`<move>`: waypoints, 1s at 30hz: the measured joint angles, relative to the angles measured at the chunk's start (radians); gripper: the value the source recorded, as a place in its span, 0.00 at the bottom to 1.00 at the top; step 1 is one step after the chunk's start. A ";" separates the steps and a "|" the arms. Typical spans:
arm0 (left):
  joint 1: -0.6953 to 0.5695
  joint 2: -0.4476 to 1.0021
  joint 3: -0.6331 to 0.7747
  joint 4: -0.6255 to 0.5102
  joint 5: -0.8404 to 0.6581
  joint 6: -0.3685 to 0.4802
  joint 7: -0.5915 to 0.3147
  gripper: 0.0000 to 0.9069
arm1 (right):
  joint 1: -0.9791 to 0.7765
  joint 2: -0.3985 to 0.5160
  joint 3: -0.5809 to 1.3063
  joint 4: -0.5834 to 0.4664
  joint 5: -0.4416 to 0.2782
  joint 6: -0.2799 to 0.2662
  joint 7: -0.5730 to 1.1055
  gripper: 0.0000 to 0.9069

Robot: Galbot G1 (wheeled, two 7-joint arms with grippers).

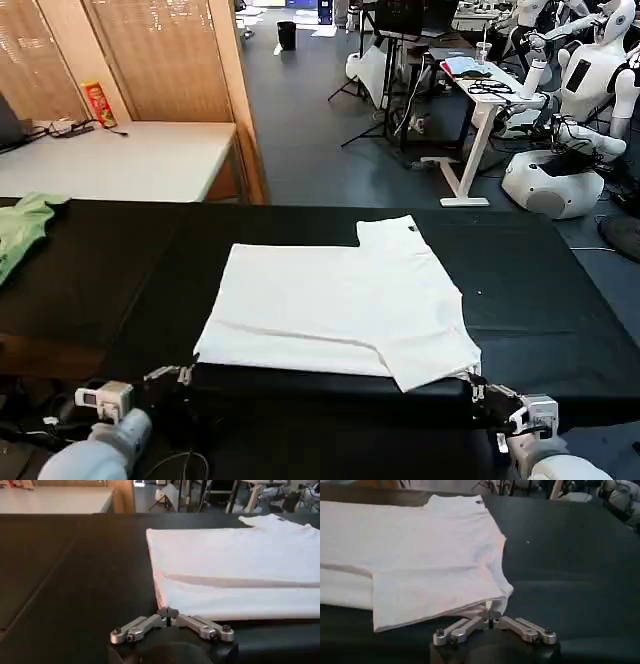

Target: Fold and organize the clothes.

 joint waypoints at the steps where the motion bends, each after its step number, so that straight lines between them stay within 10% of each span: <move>1: 0.007 -0.001 -0.006 -0.006 0.011 0.000 -0.002 0.97 | -0.009 -0.001 0.004 0.014 0.000 -0.001 0.004 0.97; 15: -0.040 -0.015 -0.051 -0.079 -0.011 0.115 -0.048 0.97 | 0.080 -0.066 0.023 0.050 0.131 0.063 0.027 0.97; 30: -0.601 -0.010 0.136 0.281 -0.185 0.114 -0.013 0.97 | 0.680 -0.156 -0.195 -0.452 0.166 0.128 0.054 0.97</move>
